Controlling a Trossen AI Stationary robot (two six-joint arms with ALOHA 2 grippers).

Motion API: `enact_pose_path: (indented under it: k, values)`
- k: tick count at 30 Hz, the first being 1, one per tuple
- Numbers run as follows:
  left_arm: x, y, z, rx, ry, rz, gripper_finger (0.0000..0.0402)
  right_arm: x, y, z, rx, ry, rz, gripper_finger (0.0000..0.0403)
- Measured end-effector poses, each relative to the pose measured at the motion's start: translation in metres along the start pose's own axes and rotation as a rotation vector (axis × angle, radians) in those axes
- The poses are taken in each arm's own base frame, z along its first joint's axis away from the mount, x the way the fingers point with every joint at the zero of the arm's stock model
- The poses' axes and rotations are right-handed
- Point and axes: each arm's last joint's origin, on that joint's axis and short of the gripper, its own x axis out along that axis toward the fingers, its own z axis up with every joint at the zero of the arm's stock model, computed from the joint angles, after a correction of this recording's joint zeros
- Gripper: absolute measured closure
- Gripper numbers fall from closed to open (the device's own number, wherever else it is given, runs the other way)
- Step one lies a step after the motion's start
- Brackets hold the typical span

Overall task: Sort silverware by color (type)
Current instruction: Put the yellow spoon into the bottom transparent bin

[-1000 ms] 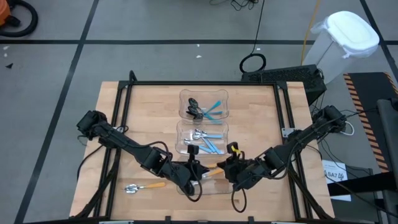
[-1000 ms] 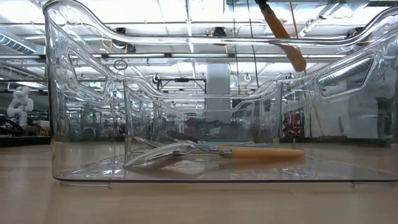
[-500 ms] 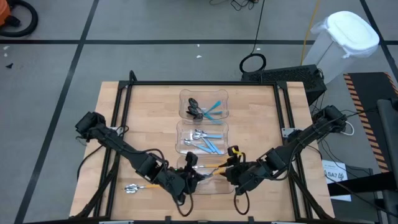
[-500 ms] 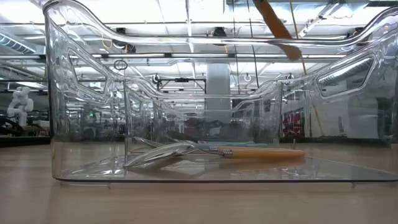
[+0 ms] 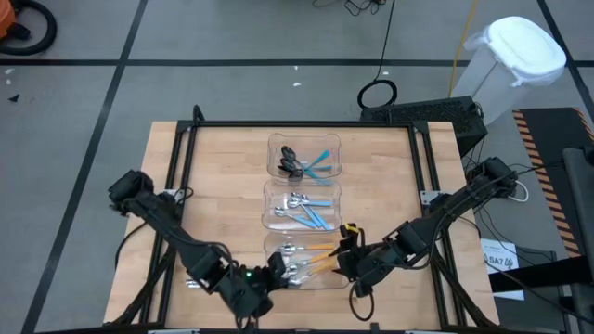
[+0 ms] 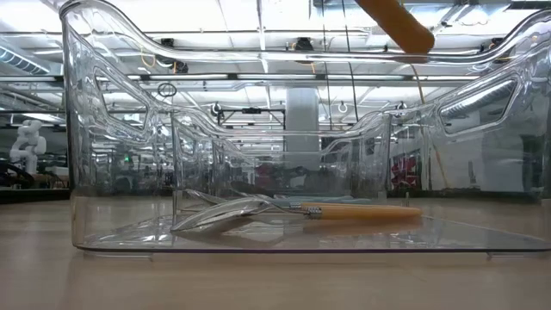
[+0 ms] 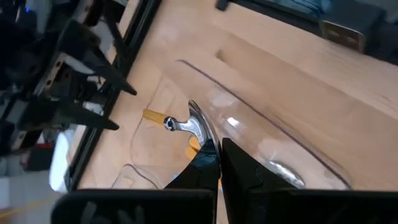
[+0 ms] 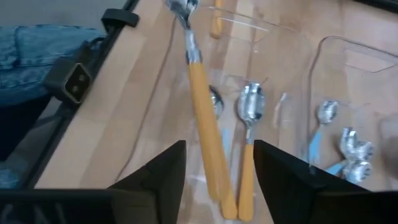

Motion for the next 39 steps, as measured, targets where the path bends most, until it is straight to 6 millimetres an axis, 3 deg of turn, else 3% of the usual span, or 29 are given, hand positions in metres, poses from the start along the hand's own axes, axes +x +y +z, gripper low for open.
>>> enact_pose_path:
  k: [18,27,39]
  values:
    - [-0.018,-0.029,0.011,0.283,0.053,0.035,0.0399,0.01,-0.001,0.0,0.018,-0.034,0.126,0.0195]
    - [-0.024,-0.038,0.014,0.44,0.046,0.023,0.0399,0.026,-0.004,-0.001,0.044,-0.005,0.166,0.0195]
    - [-0.024,-0.039,0.009,0.502,0.102,0.01,0.0399,0.043,-0.003,-0.003,0.033,0.024,0.252,0.0214]
